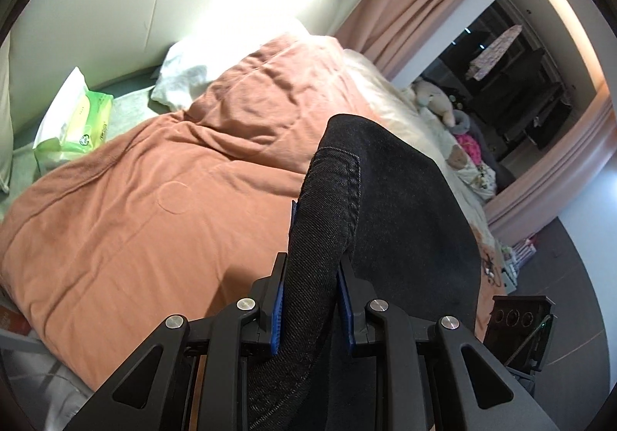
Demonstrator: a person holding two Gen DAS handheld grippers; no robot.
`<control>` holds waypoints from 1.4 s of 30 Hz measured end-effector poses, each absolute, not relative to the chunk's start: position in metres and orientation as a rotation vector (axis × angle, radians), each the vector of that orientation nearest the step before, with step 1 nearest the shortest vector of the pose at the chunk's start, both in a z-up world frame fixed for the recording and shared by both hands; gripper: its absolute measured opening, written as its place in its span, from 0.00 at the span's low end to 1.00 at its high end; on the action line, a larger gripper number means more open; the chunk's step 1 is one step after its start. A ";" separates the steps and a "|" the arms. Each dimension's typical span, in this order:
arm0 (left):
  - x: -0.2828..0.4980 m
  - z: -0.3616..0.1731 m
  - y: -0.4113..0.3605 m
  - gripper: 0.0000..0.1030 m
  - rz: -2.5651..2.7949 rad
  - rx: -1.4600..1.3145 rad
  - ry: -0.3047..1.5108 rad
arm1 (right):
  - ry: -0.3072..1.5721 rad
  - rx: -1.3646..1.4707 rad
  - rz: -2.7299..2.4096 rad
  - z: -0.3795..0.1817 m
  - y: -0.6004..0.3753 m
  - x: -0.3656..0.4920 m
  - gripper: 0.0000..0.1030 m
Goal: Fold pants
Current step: 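Carry the folded jeans toward the bed head and lower them with both tools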
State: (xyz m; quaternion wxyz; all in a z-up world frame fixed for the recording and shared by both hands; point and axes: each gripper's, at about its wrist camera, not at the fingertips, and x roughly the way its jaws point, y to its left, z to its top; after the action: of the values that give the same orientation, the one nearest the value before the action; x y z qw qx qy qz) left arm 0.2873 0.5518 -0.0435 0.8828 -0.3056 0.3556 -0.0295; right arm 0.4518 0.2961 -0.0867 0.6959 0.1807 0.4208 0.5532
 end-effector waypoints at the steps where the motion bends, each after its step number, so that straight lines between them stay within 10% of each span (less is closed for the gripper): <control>1: 0.291 -0.046 0.556 0.23 -0.051 -0.634 0.746 | 0.943 0.405 1.238 -0.088 0.301 0.453 0.22; 12: 0.325 -0.056 0.603 0.28 0.066 -0.609 0.778 | 1.022 0.440 1.245 -0.120 0.357 0.470 0.29; 17: 0.317 -0.076 0.625 0.47 0.156 -0.677 0.775 | 1.097 0.418 1.175 -0.144 0.350 0.466 0.69; 31: 0.241 -0.130 0.619 0.48 0.311 -0.712 0.854 | 1.230 0.354 1.221 -0.156 0.334 0.401 0.67; 37: 0.218 -0.139 0.604 0.48 0.316 -0.722 0.863 | 1.258 0.361 1.220 -0.159 0.344 0.395 0.28; 42: 0.207 -0.135 0.591 0.49 0.315 -0.721 0.858 | 1.281 0.433 1.220 -0.166 0.338 0.400 0.26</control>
State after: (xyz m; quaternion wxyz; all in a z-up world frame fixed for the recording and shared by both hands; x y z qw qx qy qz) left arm 0.2071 0.5913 -0.1347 0.8353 -0.3404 0.4052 0.1489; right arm 0.4001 0.3385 -0.1663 0.6133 0.1876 0.5555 0.5293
